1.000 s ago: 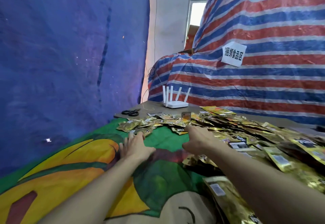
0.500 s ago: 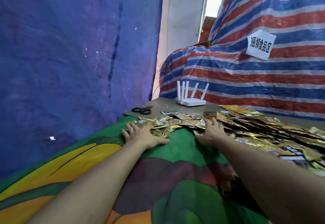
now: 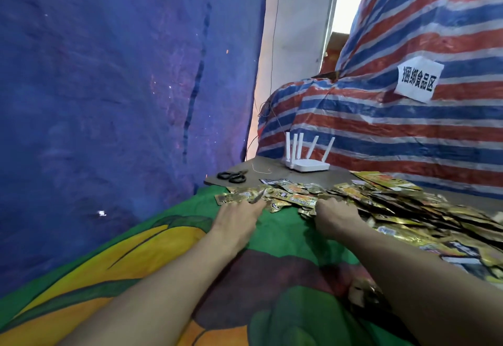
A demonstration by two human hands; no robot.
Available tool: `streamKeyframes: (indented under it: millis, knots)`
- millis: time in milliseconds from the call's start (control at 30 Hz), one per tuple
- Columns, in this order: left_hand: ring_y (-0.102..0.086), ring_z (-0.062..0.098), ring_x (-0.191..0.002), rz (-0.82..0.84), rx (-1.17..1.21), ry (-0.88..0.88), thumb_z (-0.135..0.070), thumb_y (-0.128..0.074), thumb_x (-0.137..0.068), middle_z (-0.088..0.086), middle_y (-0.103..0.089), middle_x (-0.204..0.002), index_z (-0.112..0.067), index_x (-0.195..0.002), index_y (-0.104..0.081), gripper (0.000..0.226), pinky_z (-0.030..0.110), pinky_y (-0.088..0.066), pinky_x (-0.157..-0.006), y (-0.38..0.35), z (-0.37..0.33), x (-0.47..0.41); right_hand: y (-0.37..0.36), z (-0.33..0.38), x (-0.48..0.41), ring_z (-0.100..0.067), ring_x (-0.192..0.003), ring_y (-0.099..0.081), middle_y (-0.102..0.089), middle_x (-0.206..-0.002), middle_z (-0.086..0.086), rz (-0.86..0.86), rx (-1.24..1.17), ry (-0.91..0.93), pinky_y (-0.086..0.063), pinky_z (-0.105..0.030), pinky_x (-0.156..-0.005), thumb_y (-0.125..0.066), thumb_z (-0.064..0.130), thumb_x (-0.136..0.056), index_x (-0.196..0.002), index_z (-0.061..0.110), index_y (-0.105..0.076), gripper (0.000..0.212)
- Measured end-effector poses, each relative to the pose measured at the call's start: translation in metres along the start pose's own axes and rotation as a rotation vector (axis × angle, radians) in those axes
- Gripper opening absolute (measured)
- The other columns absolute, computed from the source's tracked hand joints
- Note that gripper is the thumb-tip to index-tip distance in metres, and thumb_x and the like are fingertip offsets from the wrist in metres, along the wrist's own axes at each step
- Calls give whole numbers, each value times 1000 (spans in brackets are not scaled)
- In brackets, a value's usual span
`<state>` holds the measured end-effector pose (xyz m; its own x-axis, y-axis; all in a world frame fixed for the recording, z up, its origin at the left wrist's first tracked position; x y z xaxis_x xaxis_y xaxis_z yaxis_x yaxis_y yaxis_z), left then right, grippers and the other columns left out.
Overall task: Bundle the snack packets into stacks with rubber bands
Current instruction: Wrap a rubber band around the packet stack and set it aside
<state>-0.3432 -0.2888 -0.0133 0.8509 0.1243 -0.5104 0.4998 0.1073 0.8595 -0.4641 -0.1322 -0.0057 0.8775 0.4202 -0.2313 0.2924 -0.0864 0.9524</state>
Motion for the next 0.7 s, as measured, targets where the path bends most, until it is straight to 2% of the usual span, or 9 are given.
streamKeyframes:
  millis: [100,233,267,333,400,467,533,600,700]
  knots:
    - [-66,39,-94,-26,83,23,1,-40,-96,15,-64,-96,-17,-140,-35,47,41,-35,-65,14,-1,12,16,4,16,-31,-103,-64,-64,-114,-11,-47,5,41,-40,-35,-72,-47,16,-96,-107,14,-57,14]
    - [-64,38,-86,-49,514,189,0,-45,-96,13,-59,-89,-11,-131,-36,38,47,-48,-70,26,4,32,39,8,46,-37,-93,-65,-65,-105,-17,-129,-116,111,-40,-35,-64,-45,9,-93,-107,9,-57,18]
    - [-63,35,-84,-23,576,223,1,-47,-94,15,-60,-93,-11,-135,-32,45,47,-50,-73,26,3,38,47,7,54,-37,-87,-65,-65,-100,-15,-162,-147,120,-39,-35,-62,-44,9,-94,-110,11,-54,19]
    - [-58,25,-75,58,631,278,6,-51,-88,11,-58,-92,-16,-148,-16,72,36,-48,-62,25,-1,52,62,3,72,-33,-72,-60,-61,-86,-8,-230,-213,124,-38,-35,-55,-44,12,-96,-117,15,-48,21]
    - [-55,22,-71,104,638,329,5,-54,-84,7,-53,-88,-22,-155,-5,90,30,-41,-54,31,-3,65,77,-1,89,-30,-70,-59,-61,-85,-6,-271,-308,118,-46,-37,-58,-44,17,-100,-117,17,-45,17]
    - [-59,28,-85,132,590,370,2,-55,-82,9,-56,-101,-23,-155,-10,89,37,-47,-65,40,-5,77,90,-7,107,-32,-78,-62,-66,-94,-10,-292,-416,112,-54,-42,-68,-47,22,-102,-113,15,-47,13]
    - [-60,33,-107,196,398,387,-7,-56,-85,10,-58,-119,-22,-147,-31,69,38,-48,-80,52,-11,88,104,-13,128,-30,-83,-64,-68,-100,-10,-326,-567,120,-55,-42,-72,-49,23,-103,-112,13,-52,14]
    - [-56,31,-122,274,185,366,-16,-57,-87,7,-58,-131,-24,-134,-47,49,37,-45,-92,61,-21,99,115,-18,148,-20,-77,-65,-68,-98,-7,-364,-749,149,-56,-35,-64,-51,21,-104,-112,14,-56,12]
    - [-55,28,-127,374,-21,264,-19,-58,-86,4,-57,-133,-25,-131,-50,46,39,-39,-99,67,-48,113,113,-20,177,-5,-74,-62,-64,-96,3,-332,-915,152,-46,-14,-49,-51,24,-105,-112,20,-59,11]
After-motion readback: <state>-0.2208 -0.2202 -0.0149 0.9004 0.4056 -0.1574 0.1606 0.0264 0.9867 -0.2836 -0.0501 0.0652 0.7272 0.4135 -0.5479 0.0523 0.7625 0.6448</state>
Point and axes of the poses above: each hand's wrist, its own x-axis away from the middle knuckle, its own y-axis out of the back of the hand, z = x × y, the point moved 8 cm from there along -x, towards the middle knuckle
